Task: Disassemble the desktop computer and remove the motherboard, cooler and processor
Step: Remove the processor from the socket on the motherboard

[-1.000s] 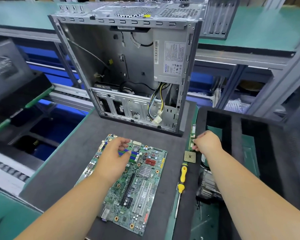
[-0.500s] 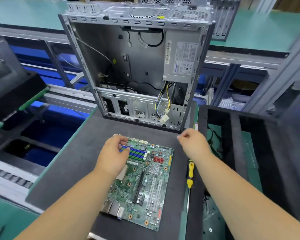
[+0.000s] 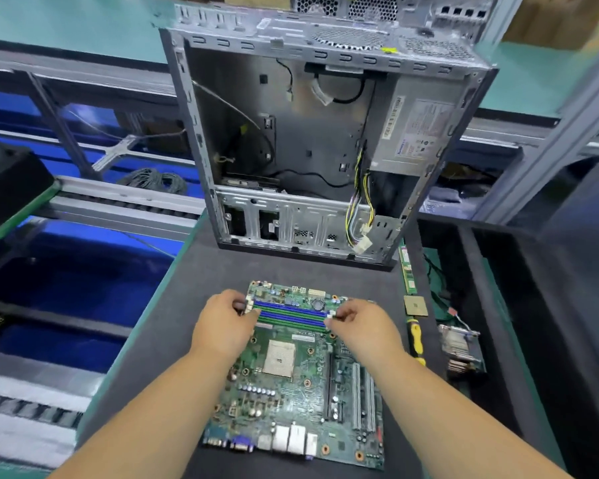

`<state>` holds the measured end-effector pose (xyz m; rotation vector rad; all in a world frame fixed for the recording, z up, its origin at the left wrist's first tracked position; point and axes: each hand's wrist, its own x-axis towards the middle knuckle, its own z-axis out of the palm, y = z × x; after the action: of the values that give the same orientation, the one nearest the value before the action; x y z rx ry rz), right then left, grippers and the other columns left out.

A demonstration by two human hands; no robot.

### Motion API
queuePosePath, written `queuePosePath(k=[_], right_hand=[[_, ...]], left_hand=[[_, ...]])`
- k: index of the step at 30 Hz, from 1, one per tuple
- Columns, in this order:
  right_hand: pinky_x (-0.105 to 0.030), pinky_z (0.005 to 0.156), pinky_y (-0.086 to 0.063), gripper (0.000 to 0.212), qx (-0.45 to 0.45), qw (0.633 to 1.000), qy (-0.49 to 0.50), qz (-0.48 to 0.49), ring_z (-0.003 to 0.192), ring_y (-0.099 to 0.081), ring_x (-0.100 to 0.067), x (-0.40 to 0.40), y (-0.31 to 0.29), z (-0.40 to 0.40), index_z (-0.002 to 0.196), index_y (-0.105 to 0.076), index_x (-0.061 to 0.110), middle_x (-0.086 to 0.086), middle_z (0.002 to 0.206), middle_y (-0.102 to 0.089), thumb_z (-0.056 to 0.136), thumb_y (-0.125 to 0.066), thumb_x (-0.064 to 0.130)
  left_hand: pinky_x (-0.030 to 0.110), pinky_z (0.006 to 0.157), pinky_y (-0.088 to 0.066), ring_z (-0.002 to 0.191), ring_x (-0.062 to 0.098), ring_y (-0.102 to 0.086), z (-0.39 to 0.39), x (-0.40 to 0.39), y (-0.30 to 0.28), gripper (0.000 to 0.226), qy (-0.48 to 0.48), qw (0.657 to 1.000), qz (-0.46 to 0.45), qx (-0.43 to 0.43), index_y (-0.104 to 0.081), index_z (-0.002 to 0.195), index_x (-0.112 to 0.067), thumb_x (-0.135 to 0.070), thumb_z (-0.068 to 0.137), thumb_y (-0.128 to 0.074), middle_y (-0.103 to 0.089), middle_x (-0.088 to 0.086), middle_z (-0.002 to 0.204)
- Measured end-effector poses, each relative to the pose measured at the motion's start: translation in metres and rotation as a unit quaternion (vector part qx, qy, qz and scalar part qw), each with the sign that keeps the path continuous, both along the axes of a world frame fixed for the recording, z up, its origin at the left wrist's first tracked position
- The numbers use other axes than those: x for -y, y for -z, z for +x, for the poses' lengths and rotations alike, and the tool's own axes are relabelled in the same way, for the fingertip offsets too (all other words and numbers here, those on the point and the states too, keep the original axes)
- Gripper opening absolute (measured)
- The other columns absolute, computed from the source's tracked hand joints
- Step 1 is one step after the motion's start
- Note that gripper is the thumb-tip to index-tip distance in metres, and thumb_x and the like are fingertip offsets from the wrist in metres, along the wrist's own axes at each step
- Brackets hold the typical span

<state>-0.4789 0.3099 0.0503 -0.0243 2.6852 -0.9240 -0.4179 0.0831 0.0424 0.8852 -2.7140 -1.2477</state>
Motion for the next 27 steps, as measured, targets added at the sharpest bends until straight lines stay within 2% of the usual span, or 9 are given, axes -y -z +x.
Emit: queuePosePath(k=[3,6,9,12,15,19,22,25,27], right_hand=[[-0.03,0.066,-0.05,0.02,0.005,1.0,0.013,-0.003,0.069,-0.061,-0.015,0.006,0.002,0.003,0.086,-0.059,0.03,0.011,0.067,-0.059,0.081,-0.075,0.041],[-0.029,0.066,-0.048,0.019,0.003,1.0,0.016,0.001,0.067,-0.056,-0.016,0.011,0.004,0.002,0.085,-0.057,0.025,0.01,0.067,-0.055,0.083,-0.075,0.032],[-0.027,0.062,-0.044,0.018,-0.008,1.0,0.008,0.028,0.069,-0.057,-0.016,0.013,0.005,0.001,0.085,-0.055,0.024,0.008,0.07,-0.057,0.085,-0.073,0.029],[-0.029,0.064,-0.047,0.016,-0.022,0.998,-0.001,0.058,0.074,-0.06,-0.019,0.017,0.004,0.0,0.085,-0.055,0.021,0.002,0.078,-0.06,0.086,-0.071,0.026],[-0.031,0.065,-0.049,0.015,-0.034,0.996,-0.007,0.078,0.075,-0.06,-0.022,0.021,0.005,0.0,0.084,-0.054,0.02,-0.002,0.082,-0.062,0.087,-0.068,0.022],[-0.03,0.066,-0.05,0.009,-0.008,0.999,-0.01,0.042,0.071,-0.06,-0.015,0.012,0.0,-0.001,0.086,-0.059,0.026,0.005,0.079,-0.062,0.088,-0.068,0.028],[-0.026,0.056,-0.041,0.005,-0.006,1.0,0.022,0.02,0.062,-0.054,-0.011,-0.006,-0.005,0.0,0.091,-0.061,0.028,0.007,0.08,-0.062,0.093,-0.06,0.032],[-0.026,0.05,-0.033,0.011,-0.011,0.995,0.069,0.066,0.062,-0.055,-0.015,-0.026,-0.012,0.001,0.097,-0.061,0.022,0.002,0.082,-0.064,0.093,-0.055,0.03],[-0.029,0.054,-0.034,0.015,0.013,0.989,0.081,0.121,0.072,-0.056,-0.021,-0.035,-0.014,0.003,0.097,-0.057,0.017,-0.004,0.089,-0.064,0.092,-0.054,0.031]], left_hand=[[0.028,0.061,-0.041,0.074,0.01,-0.058,-0.003,0.006,0.003,0.013,0.012,1.0,0.001,-0.005,-0.056,0.088,-0.027,-0.028,0.085,-0.069,-0.058,-0.004,0.098],[0.029,0.062,-0.043,0.071,0.014,-0.058,-0.006,0.011,0.004,0.014,0.038,0.999,-0.002,-0.017,-0.056,0.083,-0.023,-0.023,0.085,-0.069,-0.058,-0.001,0.091],[0.026,0.058,-0.041,0.068,0.013,-0.055,-0.009,0.011,0.004,0.015,0.054,0.998,-0.022,-0.028,-0.055,0.08,-0.02,-0.017,0.085,-0.069,-0.056,-0.003,0.084],[0.025,0.056,-0.036,0.066,0.013,-0.053,-0.011,0.01,0.006,0.017,0.056,0.997,-0.041,-0.031,-0.054,0.077,-0.019,-0.014,0.085,-0.068,-0.054,-0.004,0.081],[0.027,0.059,-0.04,0.068,0.015,-0.053,-0.013,0.01,0.007,0.016,0.059,0.996,-0.05,-0.034,-0.055,0.077,-0.018,-0.012,0.084,-0.067,-0.053,-0.004,0.083],[0.029,0.067,-0.047,0.074,0.014,-0.058,-0.013,0.014,0.009,0.01,0.067,0.998,-0.005,-0.005,-0.058,0.09,-0.02,-0.022,0.087,-0.067,-0.058,0.0,0.096],[0.029,0.068,-0.044,0.082,0.015,-0.06,-0.009,0.019,0.008,0.027,0.053,0.997,0.042,0.026,-0.057,0.107,-0.021,-0.038,0.088,-0.065,-0.055,-0.001,0.106],[0.031,0.07,-0.04,0.089,0.018,-0.055,-0.004,0.025,0.003,0.035,0.013,0.995,0.062,0.076,-0.052,0.111,-0.021,-0.045,0.087,-0.063,-0.055,-0.002,0.108],[0.034,0.076,-0.046,0.095,0.024,-0.058,-0.003,0.029,0.001,0.035,0.007,0.99,0.084,0.114,-0.052,0.108,-0.017,-0.043,0.087,-0.063,-0.059,0.003,0.104]])
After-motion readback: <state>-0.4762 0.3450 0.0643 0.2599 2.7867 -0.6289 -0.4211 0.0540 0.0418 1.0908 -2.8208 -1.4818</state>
